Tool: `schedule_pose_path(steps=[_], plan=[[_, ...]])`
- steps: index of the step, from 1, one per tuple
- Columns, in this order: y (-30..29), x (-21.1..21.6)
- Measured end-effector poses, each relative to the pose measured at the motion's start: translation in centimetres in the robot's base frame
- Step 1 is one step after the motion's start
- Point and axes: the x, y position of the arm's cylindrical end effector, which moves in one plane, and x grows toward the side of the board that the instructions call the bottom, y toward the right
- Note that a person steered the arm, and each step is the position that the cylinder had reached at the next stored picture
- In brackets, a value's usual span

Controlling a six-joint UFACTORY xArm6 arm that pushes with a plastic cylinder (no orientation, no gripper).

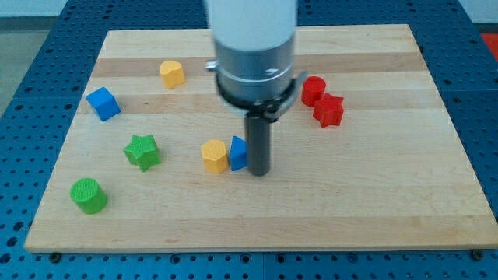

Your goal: Slide the blue triangle closer to the green star

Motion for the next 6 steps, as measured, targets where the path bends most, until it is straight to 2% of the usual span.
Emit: schedule_pose_path(steps=[1,2,3,4,5,6], plan=[[-2.8,-2.7],[-0.9,-1.4],[-2.8,-0.6],[-4.9,-3.9],[-10.1,-5.2],[-12.6,-5.3]])
